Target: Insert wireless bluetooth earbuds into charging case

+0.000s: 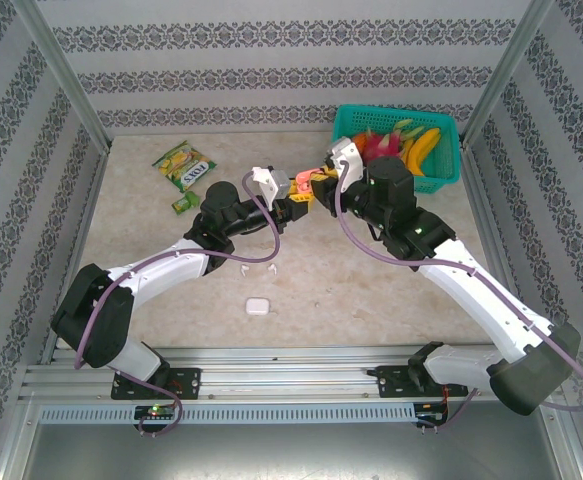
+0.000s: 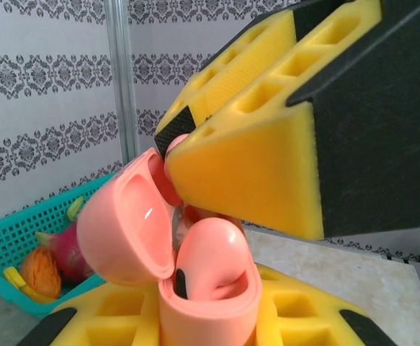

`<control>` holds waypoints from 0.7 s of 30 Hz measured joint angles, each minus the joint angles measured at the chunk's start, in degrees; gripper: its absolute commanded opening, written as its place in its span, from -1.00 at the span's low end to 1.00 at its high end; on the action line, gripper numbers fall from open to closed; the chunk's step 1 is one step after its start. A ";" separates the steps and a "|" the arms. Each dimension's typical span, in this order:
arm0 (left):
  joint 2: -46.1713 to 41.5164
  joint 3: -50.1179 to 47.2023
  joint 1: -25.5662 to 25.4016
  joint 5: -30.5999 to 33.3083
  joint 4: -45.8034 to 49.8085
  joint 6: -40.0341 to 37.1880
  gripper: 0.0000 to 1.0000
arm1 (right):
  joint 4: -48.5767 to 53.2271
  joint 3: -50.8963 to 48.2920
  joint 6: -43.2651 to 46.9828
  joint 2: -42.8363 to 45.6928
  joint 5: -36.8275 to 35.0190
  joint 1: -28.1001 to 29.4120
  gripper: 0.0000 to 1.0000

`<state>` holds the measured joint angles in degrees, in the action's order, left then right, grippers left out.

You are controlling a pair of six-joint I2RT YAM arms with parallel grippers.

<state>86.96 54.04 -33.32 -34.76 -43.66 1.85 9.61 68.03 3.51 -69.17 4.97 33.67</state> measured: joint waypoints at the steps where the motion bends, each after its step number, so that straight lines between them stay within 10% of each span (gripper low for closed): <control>1: 0.00 0.00 0.00 0.02 0.02 0.00 -1.00 | -0.02 -0.09 0.46 0.00 -0.48 0.20 -0.45; 21: 0.26 0.00 0.00 0.07 1.03 -0.02 -1.00 | 0.24 -1.07 2.89 -0.02 -3.19 1.49 -0.37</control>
<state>87.22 54.04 -33.32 -34.70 -42.63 1.83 9.85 66.96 6.39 -69.19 1.78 35.16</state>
